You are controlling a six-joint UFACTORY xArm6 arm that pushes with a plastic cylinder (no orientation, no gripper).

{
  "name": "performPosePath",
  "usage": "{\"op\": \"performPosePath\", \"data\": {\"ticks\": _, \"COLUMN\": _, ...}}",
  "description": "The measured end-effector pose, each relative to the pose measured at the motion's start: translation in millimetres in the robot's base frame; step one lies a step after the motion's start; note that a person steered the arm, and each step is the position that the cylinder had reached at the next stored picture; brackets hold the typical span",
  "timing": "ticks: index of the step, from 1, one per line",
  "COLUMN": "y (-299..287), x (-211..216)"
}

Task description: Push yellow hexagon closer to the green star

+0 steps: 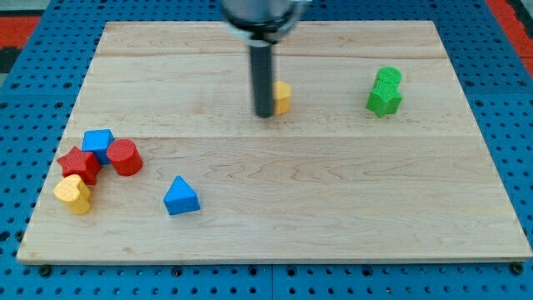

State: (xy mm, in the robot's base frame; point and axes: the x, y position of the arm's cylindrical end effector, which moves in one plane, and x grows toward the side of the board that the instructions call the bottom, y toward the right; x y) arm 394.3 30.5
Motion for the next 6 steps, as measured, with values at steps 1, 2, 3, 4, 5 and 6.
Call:
{"op": "performPosePath", "data": {"ticks": 1, "y": 54.3, "x": -10.8}}
{"op": "performPosePath", "data": {"ticks": 2, "y": -36.6, "x": 10.9}}
{"op": "performPosePath", "data": {"ticks": 3, "y": -91.1, "x": -3.3}}
{"op": "performPosePath", "data": {"ticks": 4, "y": -25.2, "x": -41.7}}
{"op": "performPosePath", "data": {"ticks": 5, "y": 67.8, "x": -42.6}}
{"op": "performPosePath", "data": {"ticks": 6, "y": 48.5, "x": -31.3}}
